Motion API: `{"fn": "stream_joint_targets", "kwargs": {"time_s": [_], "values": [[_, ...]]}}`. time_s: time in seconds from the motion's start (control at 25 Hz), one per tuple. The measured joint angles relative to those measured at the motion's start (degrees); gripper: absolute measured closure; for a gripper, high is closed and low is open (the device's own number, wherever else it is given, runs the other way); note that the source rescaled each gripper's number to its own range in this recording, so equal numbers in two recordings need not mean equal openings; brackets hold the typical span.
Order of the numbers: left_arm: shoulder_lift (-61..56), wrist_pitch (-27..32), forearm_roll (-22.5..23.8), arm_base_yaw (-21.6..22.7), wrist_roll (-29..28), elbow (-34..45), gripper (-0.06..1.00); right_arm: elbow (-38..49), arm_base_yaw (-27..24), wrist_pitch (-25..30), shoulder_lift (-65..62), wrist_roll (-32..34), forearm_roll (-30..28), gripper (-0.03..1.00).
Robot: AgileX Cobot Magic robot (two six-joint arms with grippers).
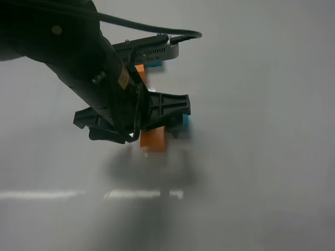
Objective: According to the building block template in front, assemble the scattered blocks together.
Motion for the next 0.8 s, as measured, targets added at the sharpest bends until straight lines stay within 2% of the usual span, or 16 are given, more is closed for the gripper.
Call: {"fn": "stream_joint_targets", "kwargs": {"time_s": [0.16,0.28,0.36,0.52,0.68,0.8], "values": [[-4.1,1.2,-0.6,0.0,6.0,0.0,0.01,0.0,0.0,0.0,0.0,0.0,0.0,0.58],[-7.1,2.6,3.2,0.0,11.4,0.0,0.10,0.0,0.0,0.0,0.0,0.0,0.0,0.58],[-8.8,3.6,7.5,0.0,12.9,0.0,0.22,0.0,0.0,0.0,0.0,0.0,0.0,0.58],[-9.7,7.3,19.4,1.0,13.7,0.0,0.54,0.0,0.0,0.0,0.0,0.0,0.0,0.58],[-9.7,10.3,30.2,6.9,14.3,0.8,0.62,0.0,0.0,0.0,0.0,0.0,0.0,0.58],[-9.8,10.8,31.1,15.4,14.4,1.1,0.63,0.0,0.0,0.0,0.0,0.0,0.0,0.58]]}}
